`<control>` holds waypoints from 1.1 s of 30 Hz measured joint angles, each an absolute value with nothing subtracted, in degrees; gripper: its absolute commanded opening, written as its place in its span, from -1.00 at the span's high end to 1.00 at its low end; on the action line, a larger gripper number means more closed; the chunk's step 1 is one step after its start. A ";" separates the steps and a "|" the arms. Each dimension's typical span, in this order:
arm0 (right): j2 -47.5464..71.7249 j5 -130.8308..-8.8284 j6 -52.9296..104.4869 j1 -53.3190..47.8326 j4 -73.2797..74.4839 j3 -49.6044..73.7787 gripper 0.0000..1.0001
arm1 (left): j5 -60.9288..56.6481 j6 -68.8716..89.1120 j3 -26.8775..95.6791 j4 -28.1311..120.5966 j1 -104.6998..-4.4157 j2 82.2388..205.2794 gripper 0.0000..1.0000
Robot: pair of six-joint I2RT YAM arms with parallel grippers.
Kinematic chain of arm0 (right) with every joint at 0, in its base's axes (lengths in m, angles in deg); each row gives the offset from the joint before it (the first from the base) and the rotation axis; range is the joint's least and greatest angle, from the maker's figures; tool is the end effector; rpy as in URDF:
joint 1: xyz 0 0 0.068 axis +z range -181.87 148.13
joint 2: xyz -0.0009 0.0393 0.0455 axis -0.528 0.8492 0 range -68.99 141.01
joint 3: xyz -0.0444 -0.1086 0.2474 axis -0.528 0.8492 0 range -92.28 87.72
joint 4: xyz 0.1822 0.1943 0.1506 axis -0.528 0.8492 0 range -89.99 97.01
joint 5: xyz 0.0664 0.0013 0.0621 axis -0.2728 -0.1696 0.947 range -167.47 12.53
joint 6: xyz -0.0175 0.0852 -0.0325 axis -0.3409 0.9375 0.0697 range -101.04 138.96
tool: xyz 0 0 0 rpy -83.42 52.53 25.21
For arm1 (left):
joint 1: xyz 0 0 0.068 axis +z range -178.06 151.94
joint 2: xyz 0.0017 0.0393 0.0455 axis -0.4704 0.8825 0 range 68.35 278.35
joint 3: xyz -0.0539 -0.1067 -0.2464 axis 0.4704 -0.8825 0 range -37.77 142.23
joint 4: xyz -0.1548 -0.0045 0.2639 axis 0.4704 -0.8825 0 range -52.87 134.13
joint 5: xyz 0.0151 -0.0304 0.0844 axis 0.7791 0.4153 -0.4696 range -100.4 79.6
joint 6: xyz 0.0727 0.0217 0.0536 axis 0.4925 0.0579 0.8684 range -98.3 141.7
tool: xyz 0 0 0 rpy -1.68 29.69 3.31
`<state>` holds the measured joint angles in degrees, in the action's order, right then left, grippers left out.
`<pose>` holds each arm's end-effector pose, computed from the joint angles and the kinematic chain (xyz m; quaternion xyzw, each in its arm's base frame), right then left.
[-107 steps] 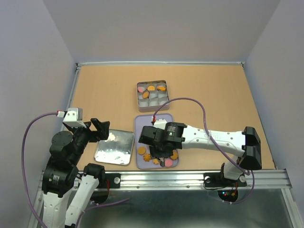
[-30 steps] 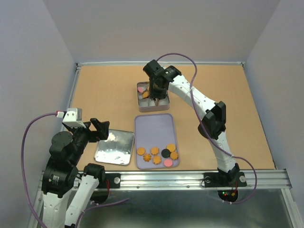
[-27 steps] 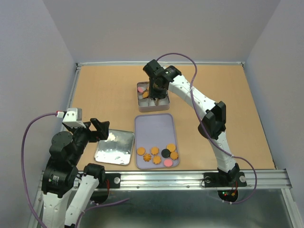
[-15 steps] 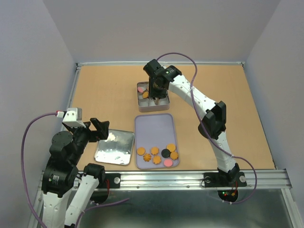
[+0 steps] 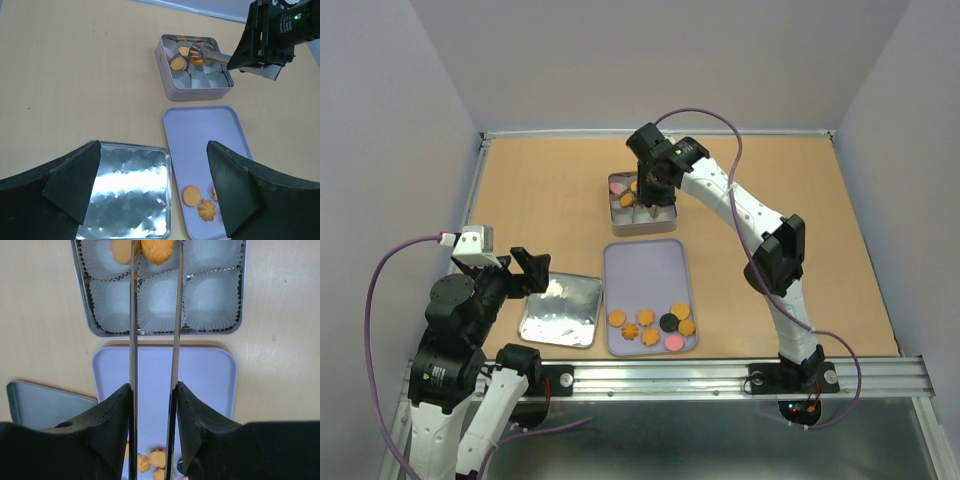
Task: Pack the cookies
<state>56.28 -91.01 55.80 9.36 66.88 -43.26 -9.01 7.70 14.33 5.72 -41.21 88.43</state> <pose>0.4134 0.3363 0.2827 -0.0076 0.9622 0.0670 0.2640 0.1392 -0.0346 0.3927 0.0026 0.7454 -0.1653 0.6458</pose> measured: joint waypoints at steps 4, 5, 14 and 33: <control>54.25 -91.30 55.78 9.36 66.79 -41.27 0.04 | -9.12 7.68 14.33 5.72 -41.23 88.43 -0.97; 53.64 -91.40 55.80 9.36 66.79 -40.68 0.03 | -9.14 7.70 14.33 5.72 -41.23 88.43 -0.97; 52.74 -92.04 55.78 9.36 66.44 -40.00 -0.02 | -9.17 7.70 14.33 5.72 -41.23 88.43 -0.97; 41.44 -90.60 56.02 9.49 64.67 -28.13 0.00 | -9.12 7.70 14.33 5.72 -41.23 88.43 -0.97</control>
